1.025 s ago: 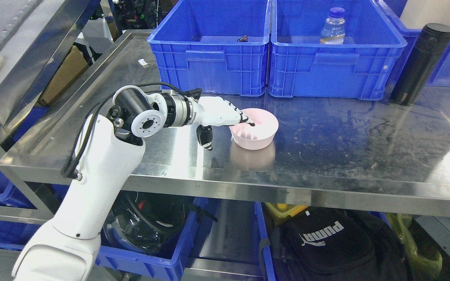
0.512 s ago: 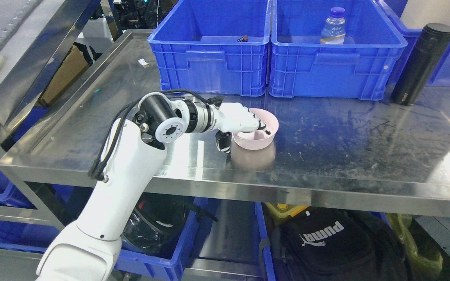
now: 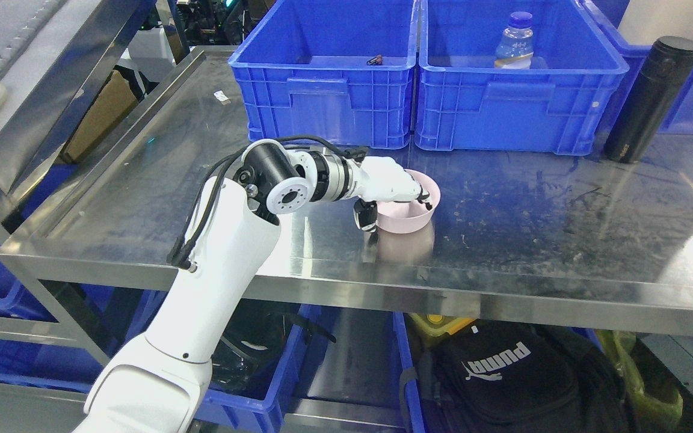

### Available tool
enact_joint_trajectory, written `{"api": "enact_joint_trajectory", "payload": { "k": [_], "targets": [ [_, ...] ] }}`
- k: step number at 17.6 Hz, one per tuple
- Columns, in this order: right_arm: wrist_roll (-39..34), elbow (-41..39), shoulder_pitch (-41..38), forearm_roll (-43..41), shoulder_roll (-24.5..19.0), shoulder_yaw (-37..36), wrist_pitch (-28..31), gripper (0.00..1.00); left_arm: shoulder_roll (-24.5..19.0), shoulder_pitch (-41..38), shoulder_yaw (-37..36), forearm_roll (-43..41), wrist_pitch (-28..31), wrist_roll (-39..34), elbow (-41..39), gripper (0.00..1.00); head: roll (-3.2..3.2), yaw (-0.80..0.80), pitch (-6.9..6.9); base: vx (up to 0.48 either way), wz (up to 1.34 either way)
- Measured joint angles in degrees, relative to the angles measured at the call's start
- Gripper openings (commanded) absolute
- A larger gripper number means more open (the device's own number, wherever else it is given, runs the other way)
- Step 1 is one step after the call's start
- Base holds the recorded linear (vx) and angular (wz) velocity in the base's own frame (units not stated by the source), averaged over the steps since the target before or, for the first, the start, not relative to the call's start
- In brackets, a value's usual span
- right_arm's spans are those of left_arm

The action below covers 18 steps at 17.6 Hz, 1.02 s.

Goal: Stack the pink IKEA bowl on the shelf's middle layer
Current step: 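Hook the left hand fingers over the pink bowl's rim, then lift the pink bowl off the table with the left hand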

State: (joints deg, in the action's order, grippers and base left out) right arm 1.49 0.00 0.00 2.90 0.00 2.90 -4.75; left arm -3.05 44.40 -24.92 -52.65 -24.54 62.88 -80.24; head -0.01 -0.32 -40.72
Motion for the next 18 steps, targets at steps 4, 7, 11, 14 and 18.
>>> {"api": "enact_joint_trajectory", "payload": {
  "k": [4, 7, 11, 14, 18],
  "targets": [
    [0.0, 0.0, 0.0, 0.0, 0.0, 0.0, 0.0, 1.00, 1.1, 0.1, 0.1, -0.5, -2.1, -0.2, 2.2, 0.44, 0.00, 0.00, 0.00, 0.000, 0.03],
    [0.0, 0.0, 0.0, 0.0, 0.0, 0.0, 0.0, 1.00, 1.6, 0.0, 0.5, -0.7, -4.2, 0.0, 3.3, 0.23, 0.00, 0.00, 0.00, 0.006, 0.03],
    [0.0, 0.0, 0.0, 0.0, 0.0, 0.0, 0.0, 1.00, 2.2, -0.3, 2.0, -0.6, -7.8, 0.0, 4.5, 0.00, 0.00, 0.00, 0.00, 0.010, 0.05],
    [0.0, 0.0, 0.0, 0.0, 0.0, 0.0, 0.0, 1.00, 2.4, -0.4, 3.8, -0.4, -10.4, 0.0, 5.2, 0.00, 0.00, 0.00, 0.00, 0.006, 0.01],
    [0.0, 0.0, 0.0, 0.0, 0.0, 0.0, 0.0, 1.00, 2.6, 0.3, 7.0, 1.1, -12.6, 3.1, 5.6, 0.00, 0.00, 0.00, 0.00, 0.003, -0.04]
  ]
}}
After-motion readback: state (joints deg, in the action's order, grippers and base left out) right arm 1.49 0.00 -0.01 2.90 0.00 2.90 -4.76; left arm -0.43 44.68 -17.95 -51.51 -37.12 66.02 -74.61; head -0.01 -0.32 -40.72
